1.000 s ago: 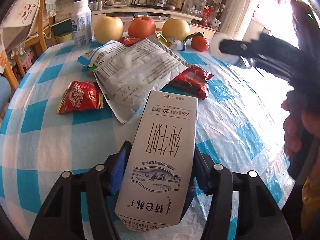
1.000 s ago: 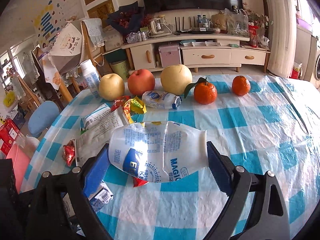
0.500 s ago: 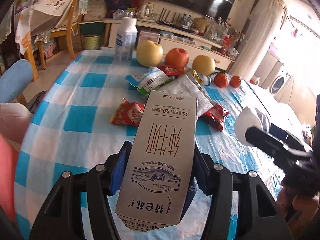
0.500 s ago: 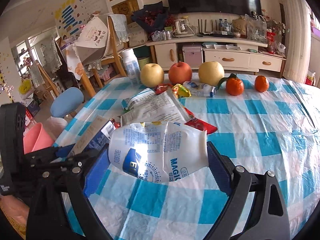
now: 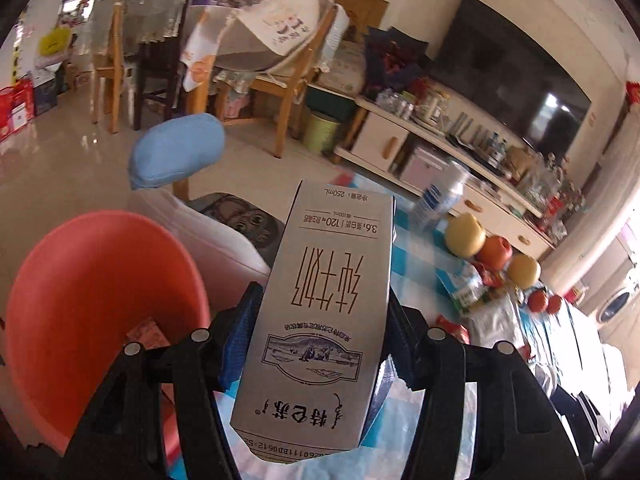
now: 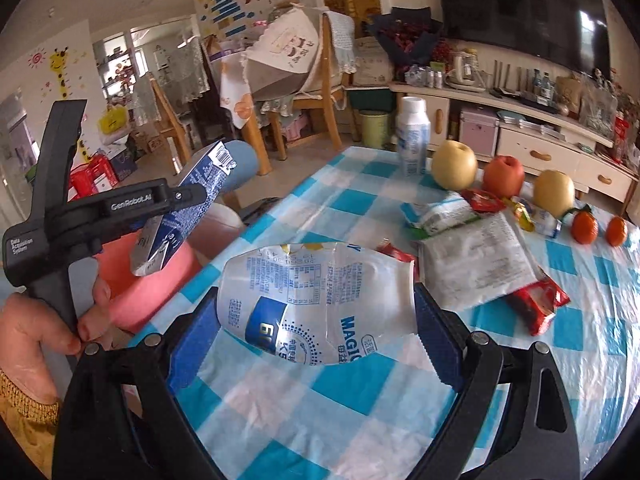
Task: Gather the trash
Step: 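Carry the carton and yogurt bottle to the pink bucket and release both, then return both tools from the bucket to the table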
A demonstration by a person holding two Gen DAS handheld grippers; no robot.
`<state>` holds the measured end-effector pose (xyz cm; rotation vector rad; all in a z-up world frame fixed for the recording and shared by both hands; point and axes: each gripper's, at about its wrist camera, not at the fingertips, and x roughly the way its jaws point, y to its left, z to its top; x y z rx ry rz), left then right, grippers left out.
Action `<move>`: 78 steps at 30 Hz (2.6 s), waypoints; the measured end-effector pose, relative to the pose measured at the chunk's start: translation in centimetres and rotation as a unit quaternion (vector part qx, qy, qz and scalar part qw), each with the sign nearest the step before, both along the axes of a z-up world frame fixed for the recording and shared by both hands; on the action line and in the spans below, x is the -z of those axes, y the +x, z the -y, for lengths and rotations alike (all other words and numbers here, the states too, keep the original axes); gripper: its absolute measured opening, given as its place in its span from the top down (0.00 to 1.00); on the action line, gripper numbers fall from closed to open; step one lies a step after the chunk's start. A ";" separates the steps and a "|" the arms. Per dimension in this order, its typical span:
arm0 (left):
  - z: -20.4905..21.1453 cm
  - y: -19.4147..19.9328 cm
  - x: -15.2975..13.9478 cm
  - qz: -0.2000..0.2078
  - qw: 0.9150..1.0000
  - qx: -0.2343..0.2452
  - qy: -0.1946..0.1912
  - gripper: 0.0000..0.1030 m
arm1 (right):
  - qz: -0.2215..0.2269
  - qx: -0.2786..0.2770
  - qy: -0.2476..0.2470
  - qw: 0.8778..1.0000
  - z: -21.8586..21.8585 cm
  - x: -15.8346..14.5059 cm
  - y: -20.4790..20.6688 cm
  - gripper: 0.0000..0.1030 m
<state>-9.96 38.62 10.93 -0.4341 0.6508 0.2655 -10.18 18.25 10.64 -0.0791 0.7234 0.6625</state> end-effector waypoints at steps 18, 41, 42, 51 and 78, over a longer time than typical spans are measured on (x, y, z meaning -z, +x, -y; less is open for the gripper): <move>-17.5 -6.8 1.6 -0.064 0.970 -0.234 0.015 0.41 | 0.062 -0.269 -0.115 0.954 -23.8 2.3 -3.4 0.08; -9.3 -5.2 -2.0 0.087 0.978 -0.161 0.104 0.14 | 0.050 -0.086 -0.047 0.994 -8.9 1.2 -2.4 0.04; -8.7 -5.0 -2.1 0.094 0.977 -0.155 0.111 0.14 | 0.050 -0.084 -0.050 0.994 -8.3 1.2 -2.4 0.04; -3.2 -3.1 -3.1 0.148 0.977 -0.076 0.130 0.12 | 0.063 -0.080 -0.071 0.992 -3.6 2.2 -3.5 0.04; 9.5 4.8 1.7 0.041 0.980 0.146 0.126 0.12 | 0.004 0.078 0.010 0.997 14.1 2.2 1.0 0.04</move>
